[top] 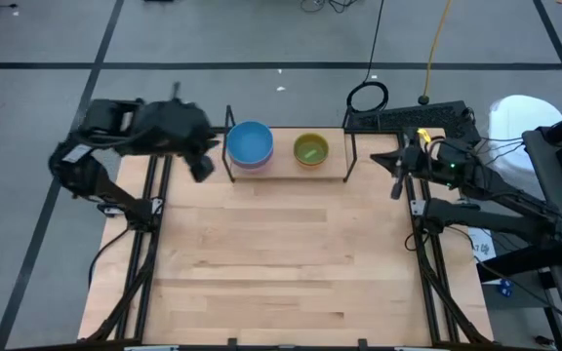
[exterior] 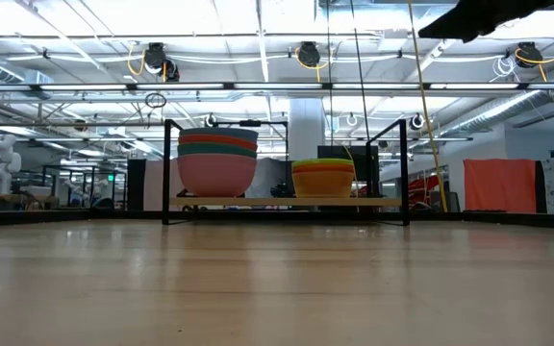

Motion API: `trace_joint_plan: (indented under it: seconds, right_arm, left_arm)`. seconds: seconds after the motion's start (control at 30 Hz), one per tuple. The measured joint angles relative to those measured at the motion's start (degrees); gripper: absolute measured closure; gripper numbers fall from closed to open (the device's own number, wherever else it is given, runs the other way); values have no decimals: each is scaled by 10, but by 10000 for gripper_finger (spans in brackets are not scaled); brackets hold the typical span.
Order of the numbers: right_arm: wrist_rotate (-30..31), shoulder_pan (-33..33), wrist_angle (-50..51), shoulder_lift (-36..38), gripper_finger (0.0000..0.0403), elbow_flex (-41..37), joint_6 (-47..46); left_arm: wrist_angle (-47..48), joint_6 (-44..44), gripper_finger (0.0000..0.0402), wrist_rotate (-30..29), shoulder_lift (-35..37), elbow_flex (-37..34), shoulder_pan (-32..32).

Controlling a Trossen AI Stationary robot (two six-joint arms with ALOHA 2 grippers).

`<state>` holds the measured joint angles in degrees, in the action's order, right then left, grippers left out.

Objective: Place and stack bowls onto a shelf
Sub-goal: Return to Home Position

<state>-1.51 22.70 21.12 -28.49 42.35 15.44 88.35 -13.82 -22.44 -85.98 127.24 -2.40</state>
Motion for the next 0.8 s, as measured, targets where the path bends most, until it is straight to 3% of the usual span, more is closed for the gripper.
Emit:
trace_joint_plan:
  seconds: [0.13, 0.33, 0.8]
  right_arm:
    - [-8, 0, 38, 18, 403, 0, 1]
    - [-63, 0, 62, 59, 403, 0, 3]
    - [-82, 0, 166, 189, 403, 0, -12]
  left_arm:
    - [17, -45, 321, -33, 33, -6, 28]
    - [17, -72, 321, -35, 84, -45, 70]
    - [14, -191, 321, -43, 201, -278, 122]
